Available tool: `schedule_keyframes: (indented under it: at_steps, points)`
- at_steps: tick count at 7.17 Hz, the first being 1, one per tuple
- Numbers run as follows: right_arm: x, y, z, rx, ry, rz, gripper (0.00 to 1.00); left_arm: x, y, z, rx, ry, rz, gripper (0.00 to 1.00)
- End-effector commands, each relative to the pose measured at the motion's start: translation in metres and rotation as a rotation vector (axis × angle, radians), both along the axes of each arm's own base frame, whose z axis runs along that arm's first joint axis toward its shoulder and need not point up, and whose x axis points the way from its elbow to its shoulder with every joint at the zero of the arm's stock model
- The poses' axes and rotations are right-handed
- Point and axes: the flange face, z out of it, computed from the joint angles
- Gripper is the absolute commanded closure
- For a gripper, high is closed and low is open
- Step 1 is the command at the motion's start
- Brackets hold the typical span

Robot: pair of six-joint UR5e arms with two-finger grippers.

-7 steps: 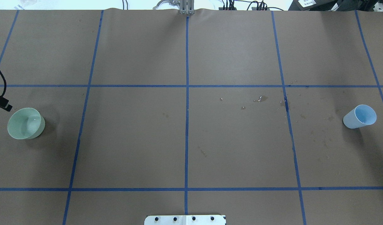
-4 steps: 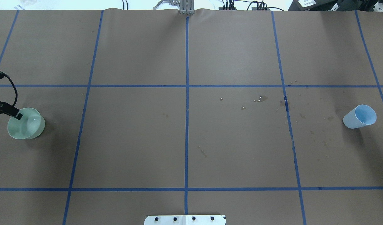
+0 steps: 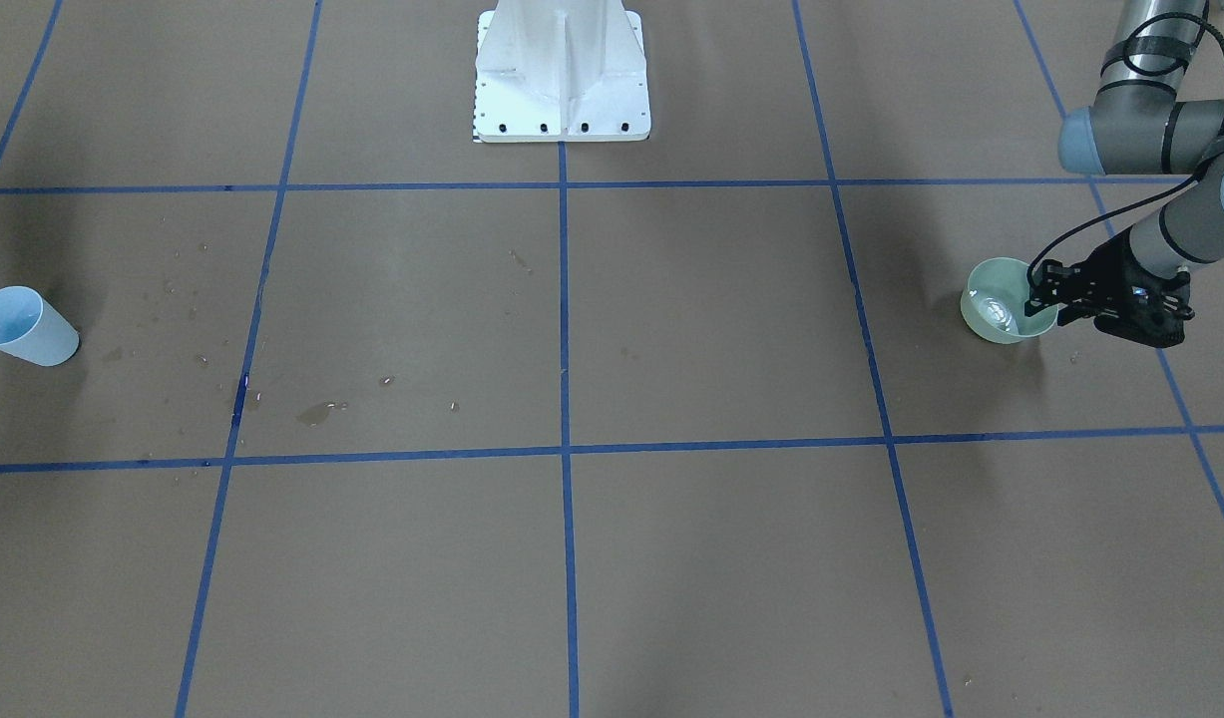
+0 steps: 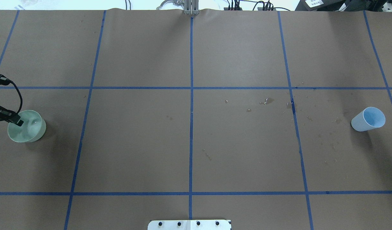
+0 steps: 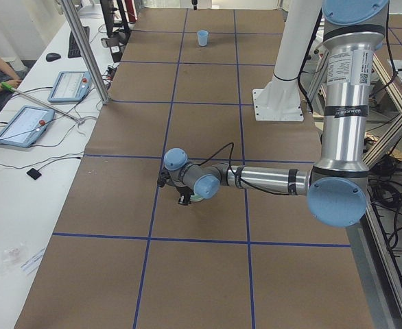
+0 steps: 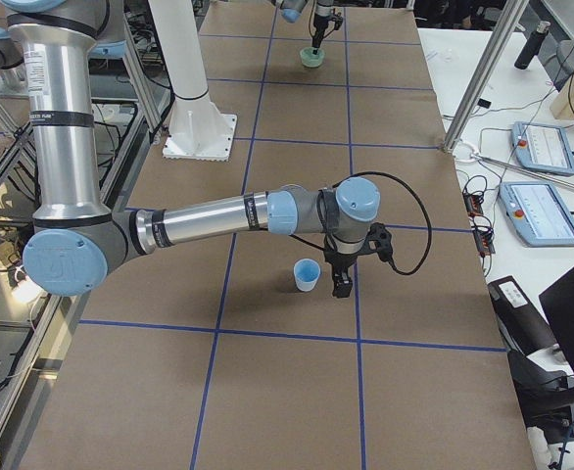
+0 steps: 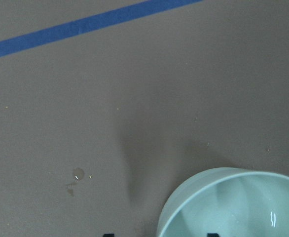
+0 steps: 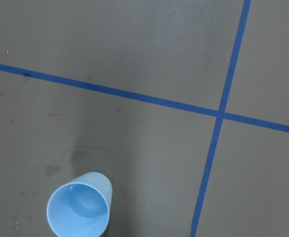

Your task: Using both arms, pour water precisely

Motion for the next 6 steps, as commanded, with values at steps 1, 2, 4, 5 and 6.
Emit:
schedule_keyframes:
  at_steps: [1,2,4,5,6]
  points:
    - [0.0,0.0,0.0,0.0,0.0,0.0,0.0,0.001,-0.001,-0.012,-0.021,0.009,-0.035,1.0]
    - [0.0,0.0,0.0,0.004,0.001,-0.002,0.0,0.007,-0.008,-0.052,-0.033,0.049,-0.076,1.0]
    - [-0.004,0.0,0.001,0.002,0.001,-0.009,0.0,0.045,-0.033,-0.164,-0.129,0.186,-0.155,1.0]
    - [-0.005,0.0,-0.001,0.003,0.001,-0.011,0.0,0.088,-0.021,-0.213,-0.178,0.222,-0.15,1.0]
    - [-0.011,-0.002,-0.001,0.029,0.001,-0.021,0.0,0.142,-0.017,-0.271,-0.239,0.253,-0.174,1.0]
